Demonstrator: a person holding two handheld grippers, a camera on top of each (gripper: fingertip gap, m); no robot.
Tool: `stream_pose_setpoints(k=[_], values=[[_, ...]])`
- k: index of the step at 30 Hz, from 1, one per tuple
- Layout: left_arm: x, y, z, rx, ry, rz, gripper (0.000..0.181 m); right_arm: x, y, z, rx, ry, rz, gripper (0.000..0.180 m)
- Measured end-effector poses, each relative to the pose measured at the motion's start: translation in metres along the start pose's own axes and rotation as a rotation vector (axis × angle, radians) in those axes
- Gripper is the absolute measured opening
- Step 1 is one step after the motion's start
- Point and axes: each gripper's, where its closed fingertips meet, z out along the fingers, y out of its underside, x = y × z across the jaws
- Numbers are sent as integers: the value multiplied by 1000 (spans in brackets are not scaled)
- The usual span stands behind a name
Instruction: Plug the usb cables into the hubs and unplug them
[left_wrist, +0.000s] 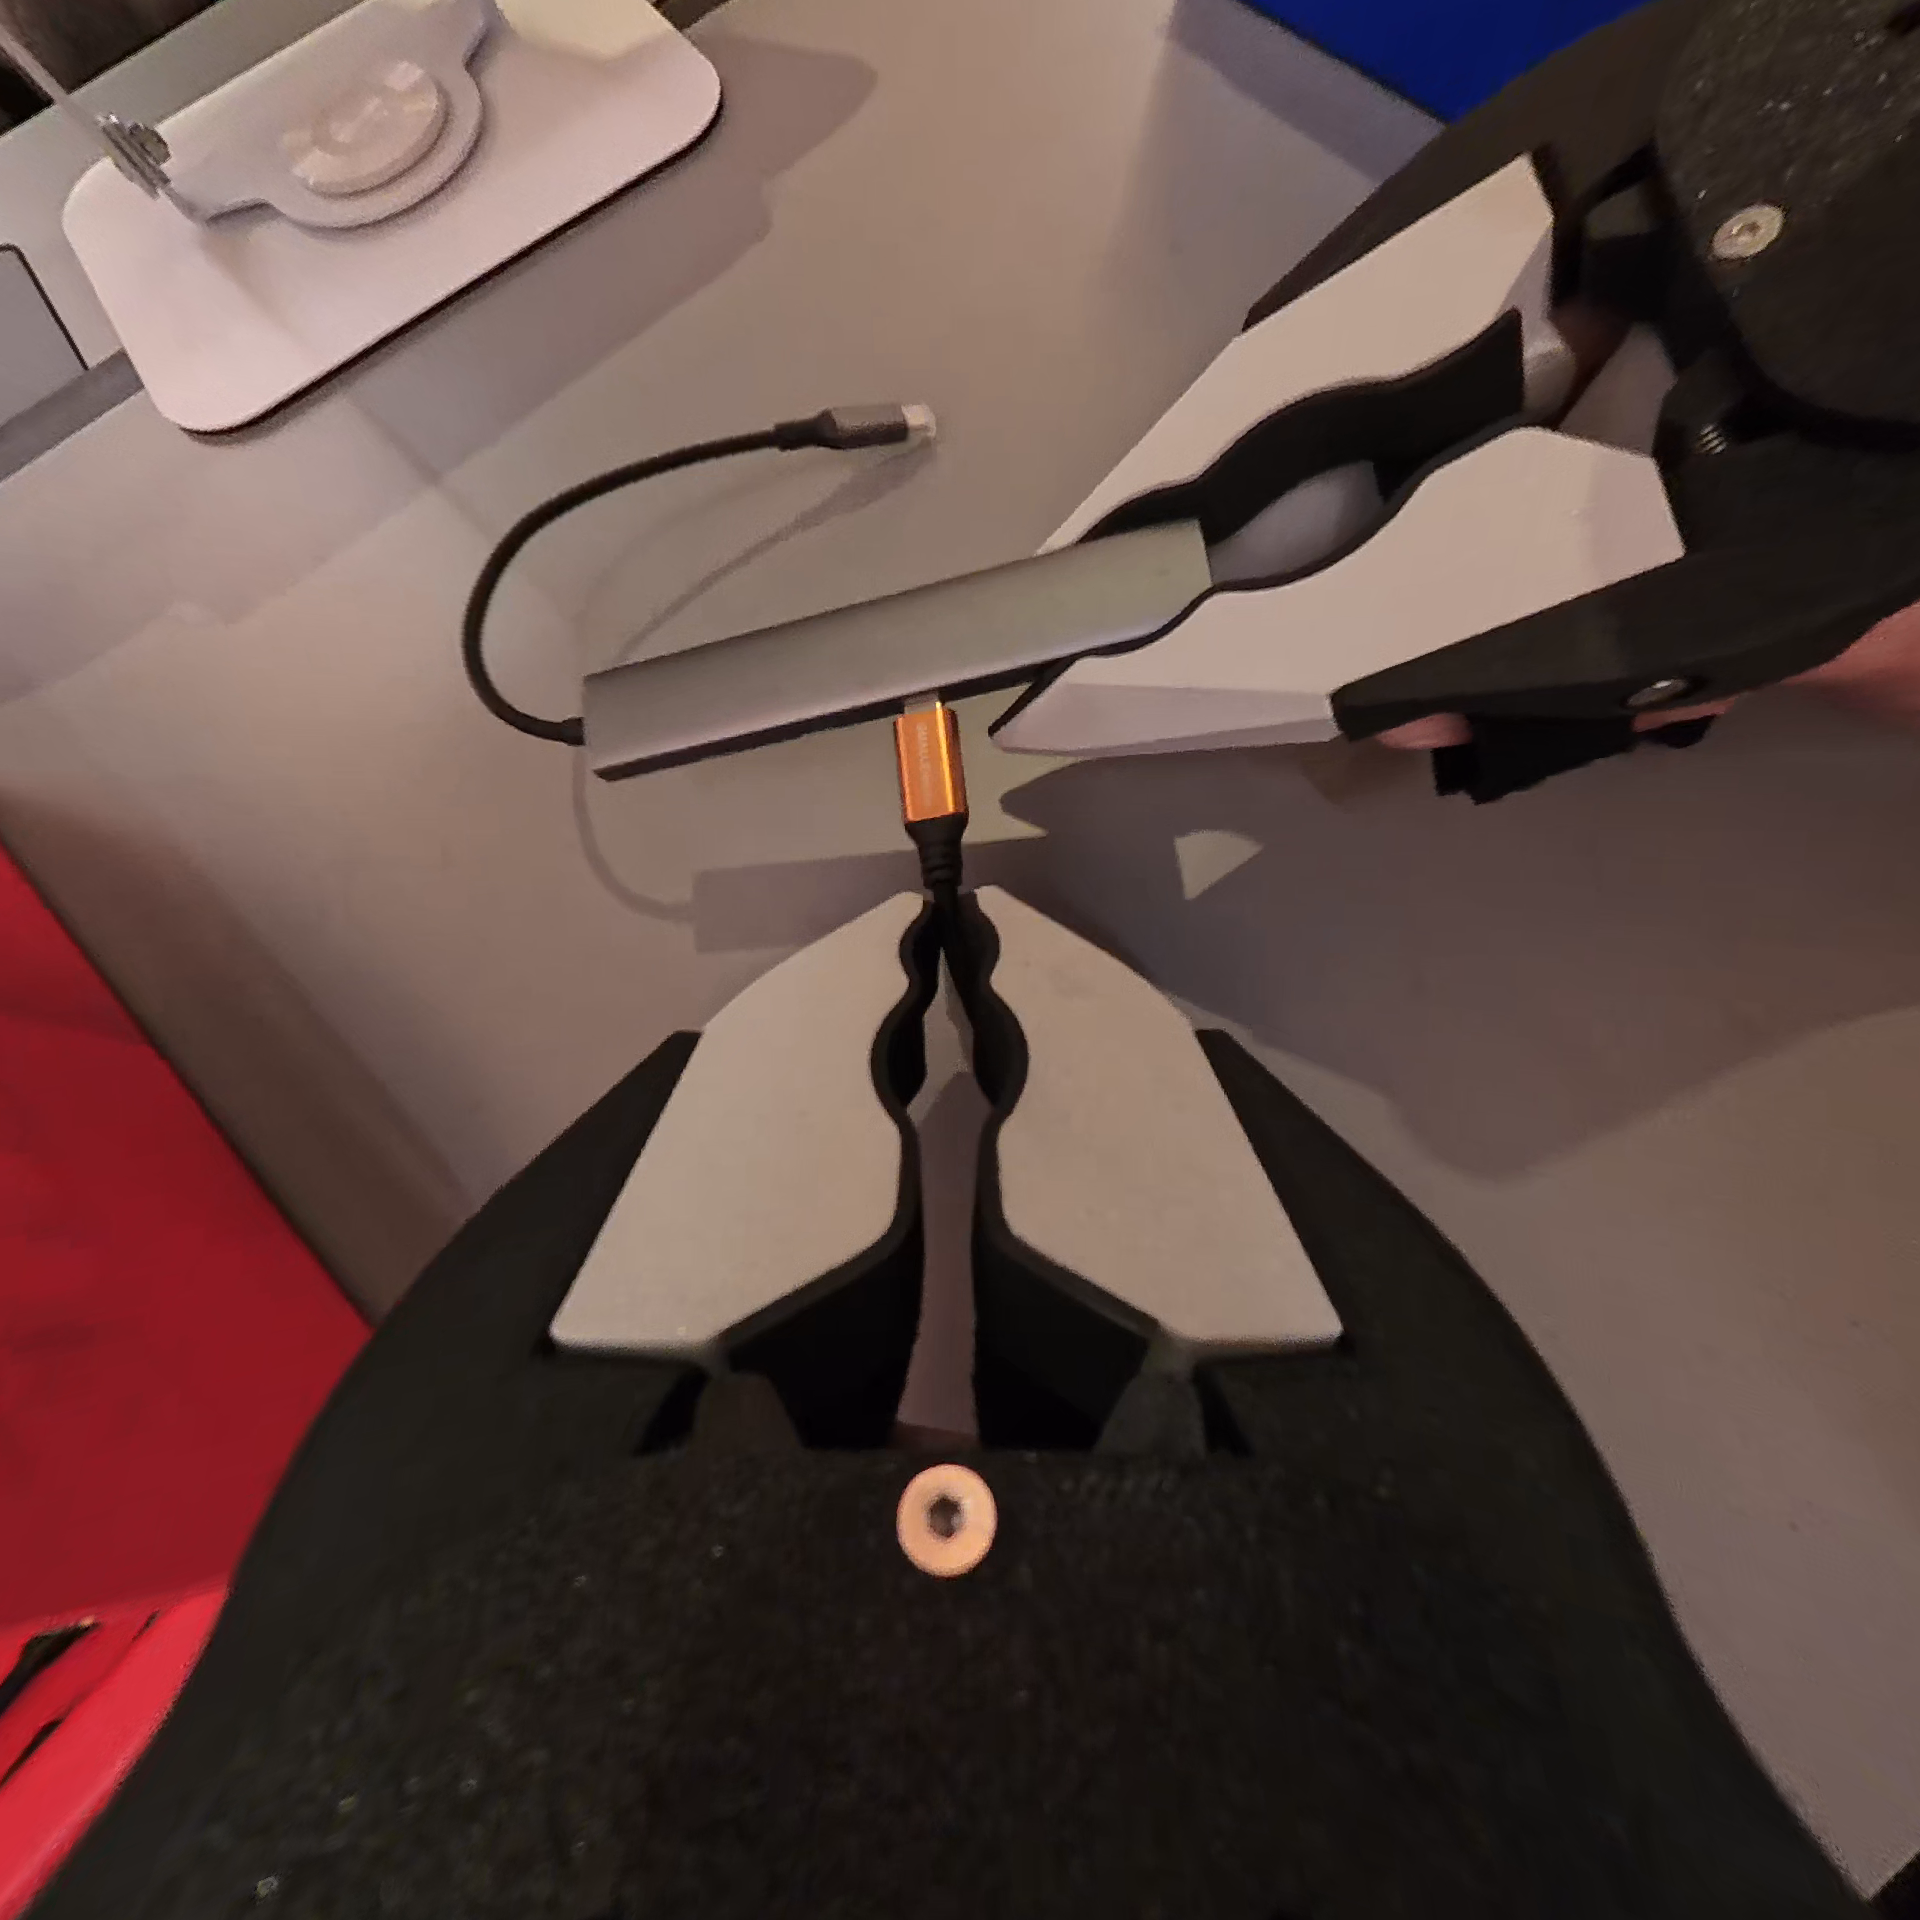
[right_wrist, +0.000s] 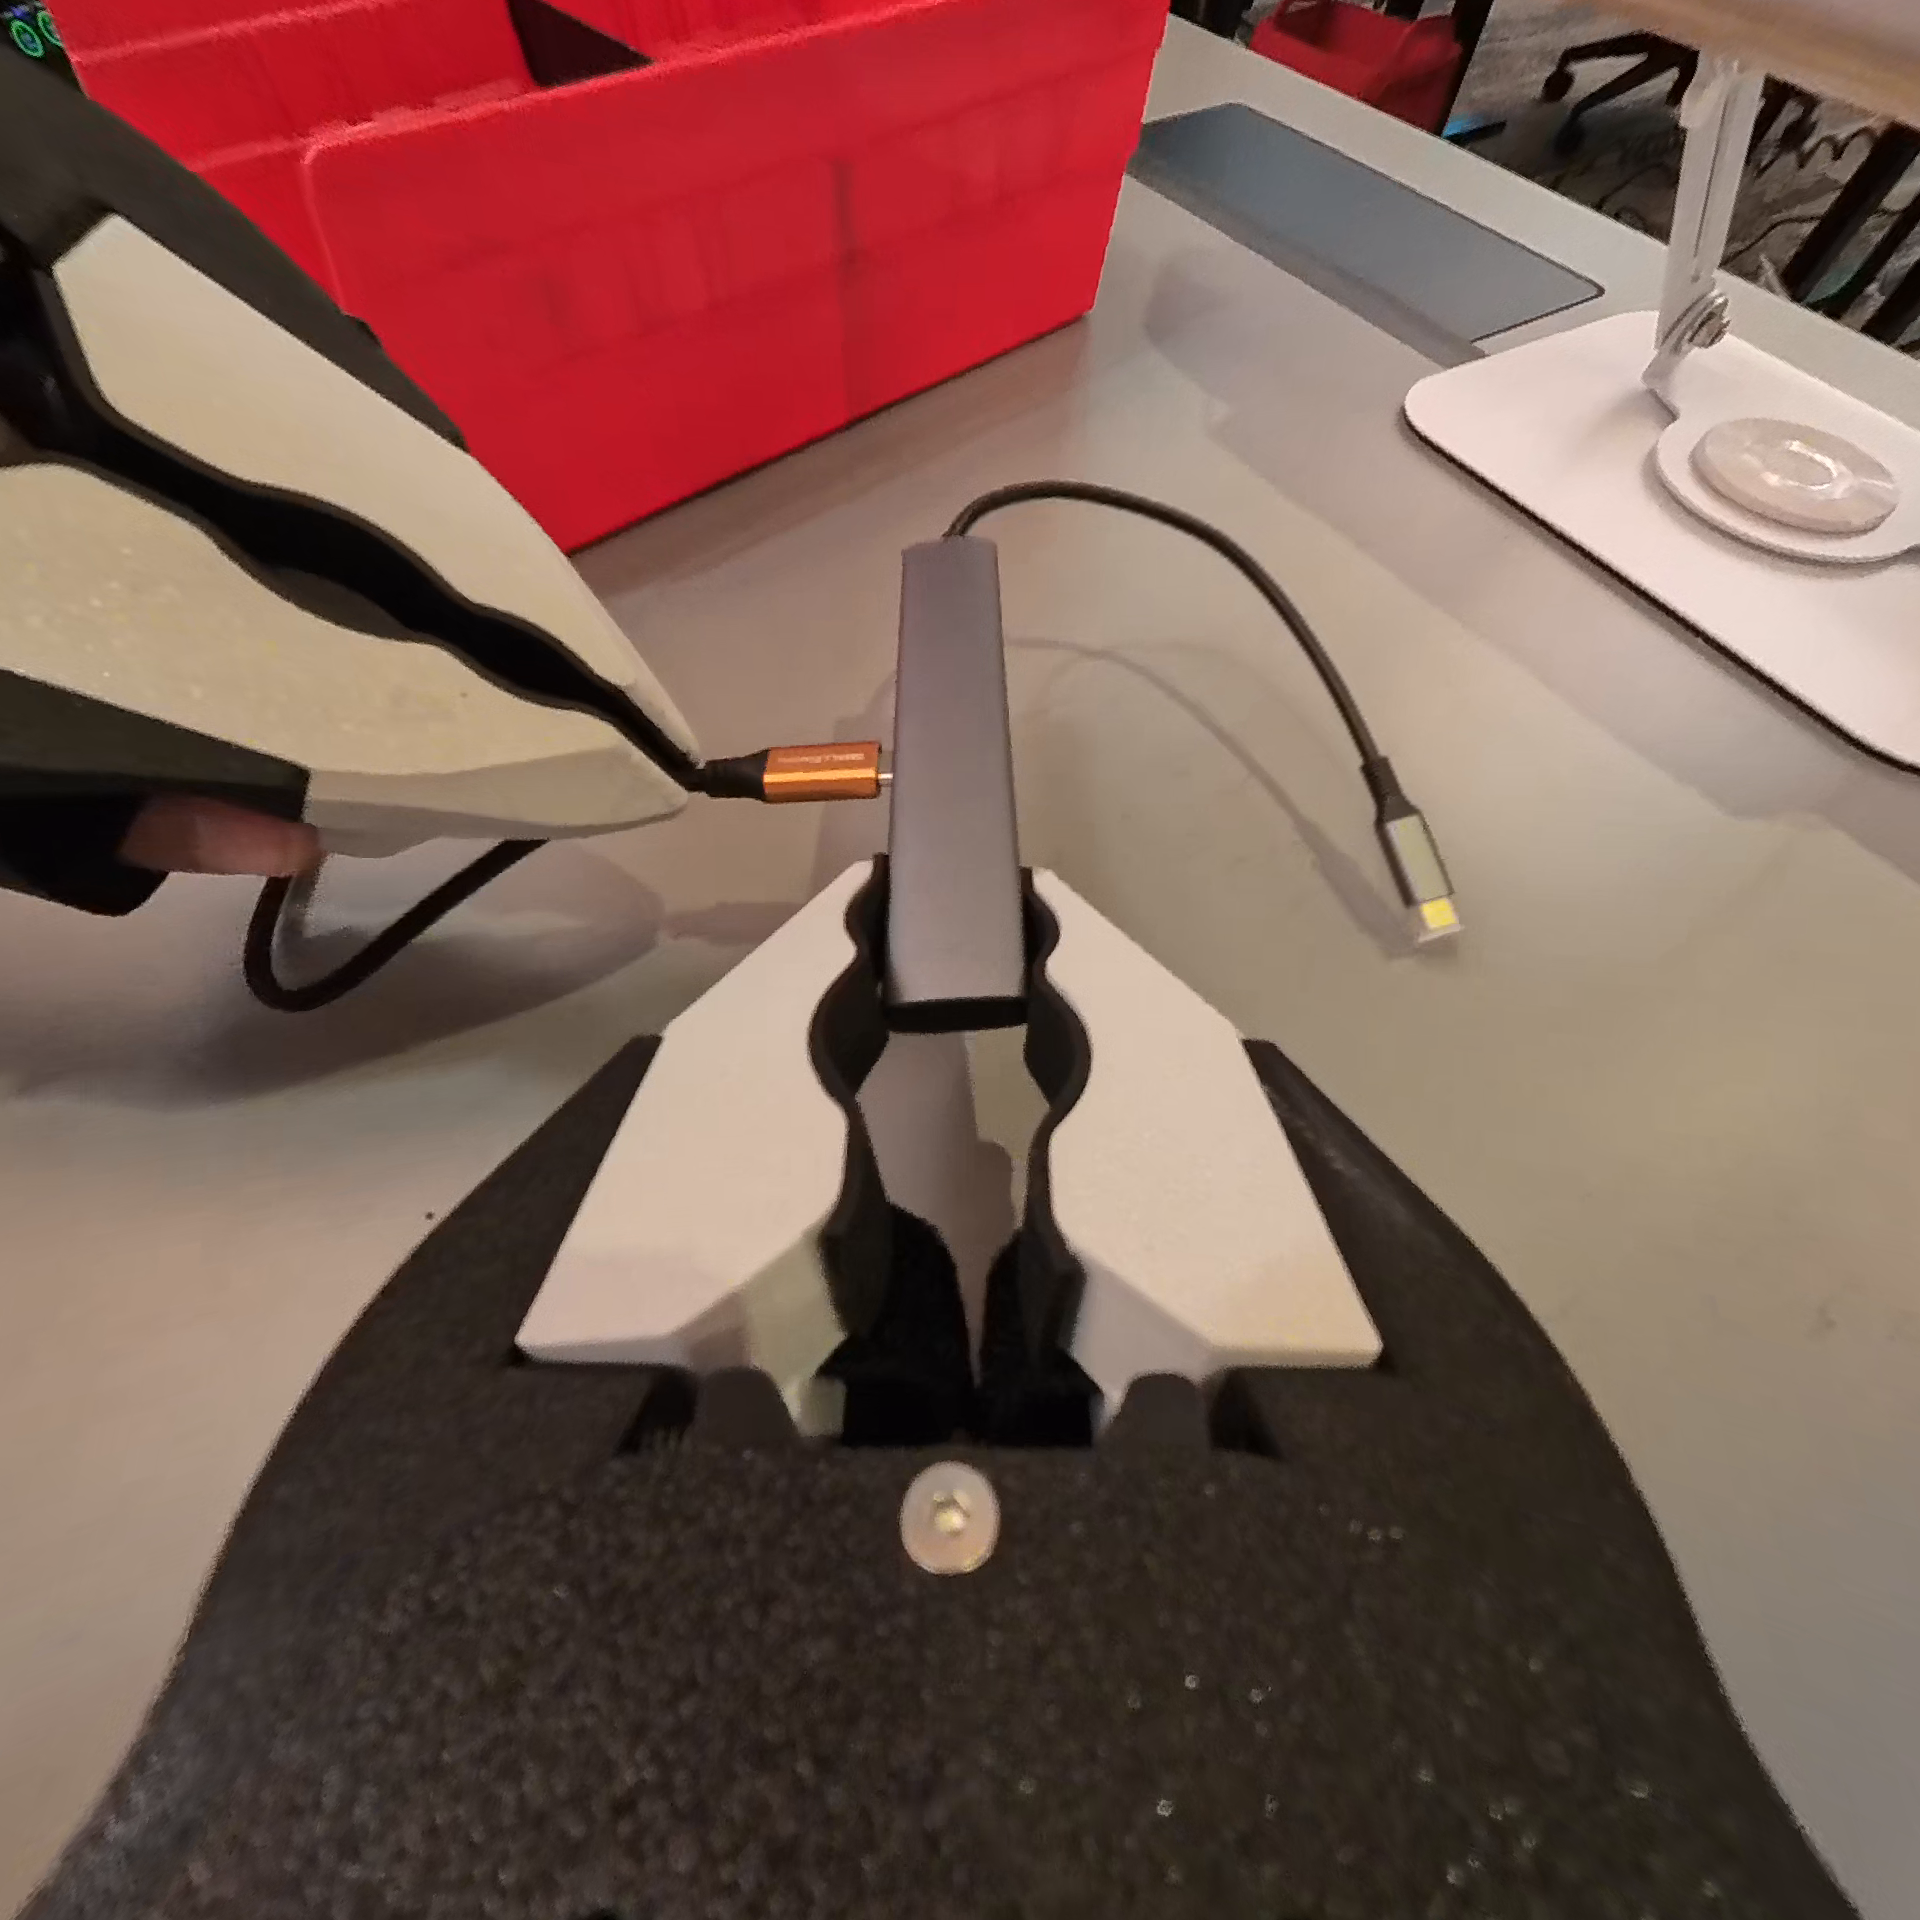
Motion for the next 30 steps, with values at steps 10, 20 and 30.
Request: stream_pose_setpoints(k=[10,20,30], values=[[4,-8,2,179,61,49,4,3,-7,-5,38,-44,7,21],[6,1,8,163,143,-41,6,-1,-3,-3,17,-24,-79,21],[2,-1,-6,119,107,4,4,-5,4,1,-17,6,-201,20]])
